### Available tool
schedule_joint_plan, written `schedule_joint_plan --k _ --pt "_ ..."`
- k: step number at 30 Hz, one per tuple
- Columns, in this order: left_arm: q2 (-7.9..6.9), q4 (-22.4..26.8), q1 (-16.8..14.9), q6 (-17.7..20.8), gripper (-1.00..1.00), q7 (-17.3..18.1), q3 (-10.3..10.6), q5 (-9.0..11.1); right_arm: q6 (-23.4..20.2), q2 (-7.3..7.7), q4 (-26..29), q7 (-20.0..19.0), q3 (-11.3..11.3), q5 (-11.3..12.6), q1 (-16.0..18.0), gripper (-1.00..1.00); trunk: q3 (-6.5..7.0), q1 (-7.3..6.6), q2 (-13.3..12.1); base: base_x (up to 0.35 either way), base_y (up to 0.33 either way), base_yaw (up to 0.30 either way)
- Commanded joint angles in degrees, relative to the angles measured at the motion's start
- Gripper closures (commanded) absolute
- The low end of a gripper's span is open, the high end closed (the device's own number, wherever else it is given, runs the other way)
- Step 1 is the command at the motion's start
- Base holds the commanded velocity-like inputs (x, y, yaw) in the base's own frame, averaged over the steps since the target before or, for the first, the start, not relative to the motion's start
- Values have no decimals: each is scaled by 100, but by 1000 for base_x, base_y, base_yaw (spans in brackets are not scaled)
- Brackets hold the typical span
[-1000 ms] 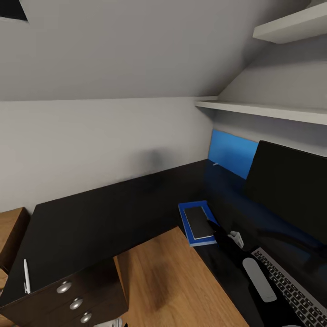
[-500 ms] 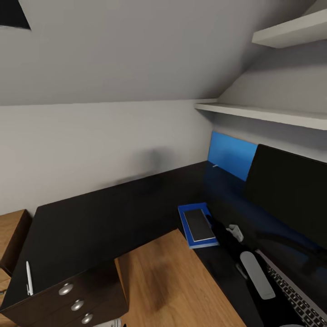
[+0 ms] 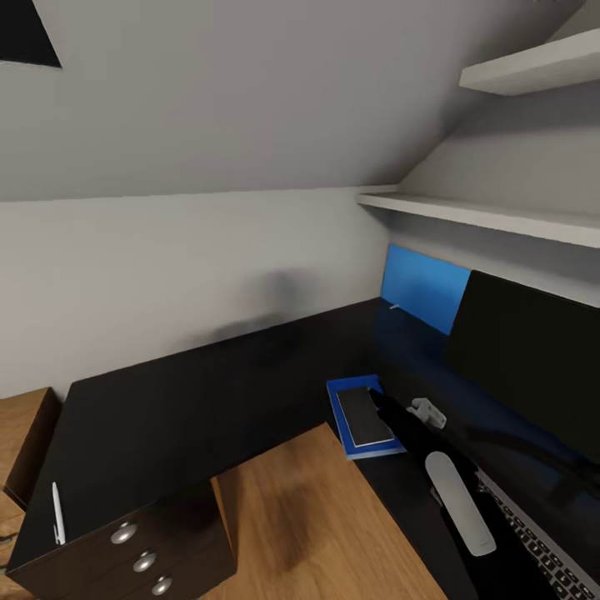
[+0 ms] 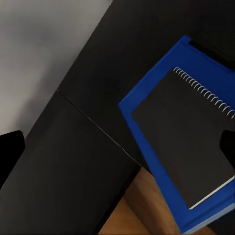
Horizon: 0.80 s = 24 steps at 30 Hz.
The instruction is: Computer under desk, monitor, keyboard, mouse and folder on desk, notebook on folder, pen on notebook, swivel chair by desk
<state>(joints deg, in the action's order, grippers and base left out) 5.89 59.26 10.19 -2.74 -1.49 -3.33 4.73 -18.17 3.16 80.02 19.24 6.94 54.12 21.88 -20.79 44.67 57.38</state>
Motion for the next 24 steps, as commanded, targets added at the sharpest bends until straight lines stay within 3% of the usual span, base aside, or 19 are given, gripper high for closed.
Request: schedule_joint_plan --k 1,9,10,13,15,17,19,21,23,24 --pt "-42 -275 1 -209 -100 -14 -6 51 -10 0 24 34 55 32 0 -100 13 -22 -37 0 0 10" --pt "-312 -1793 1 -1110 -100 -18 -126 54 141 -44 36 12 558 5 -7 -100 144 -197 -358 0 0 144" --pt "-372 -2190 1 -1683 -100 -22 -170 59 382 -65 23 29 910 -13 -8 -100 144 -197 -358 0 0 273" --pt "-379 -2260 1 -1848 -100 -25 -182 61 442 -72 30 57 1216 -37 -8 -100 144 -197 -358 0 0 279" --pt "-387 -2317 1 -1943 -100 -26 -194 66 489 -80 41 201 1638 -126 -8 -100 144 -197 -358 0 0 286" --pt "-390 -2351 1 -1964 -100 -26 -197 68 527 -88 42 328 1817 -205 -8 -100 143 -197 -358 0 0 288" --pt "-392 -2422 1 -1983 -100 -27 -196 73 616 -139 37 567 2045 -377 -8 -100 143 -197 -358 0 0 289" --pt "-394 -2495 1 -1996 -100 -27 -194 77 721 -337 6 1007 2350 -844 -8 -100 143 -197 -358 0 0 290" --pt "-395 -2510 1 -1999 -100 -27 -194 78 739 -441 -27 1172 2453 -1091 -8 -100 143 -197 -358 0 0 290" --pt "-395 -2522 1 -2000 -100 -27 -194 77 751 -554 -83 1324 2545 -1368 -8 -100 143 -197 -358 0 0 290"
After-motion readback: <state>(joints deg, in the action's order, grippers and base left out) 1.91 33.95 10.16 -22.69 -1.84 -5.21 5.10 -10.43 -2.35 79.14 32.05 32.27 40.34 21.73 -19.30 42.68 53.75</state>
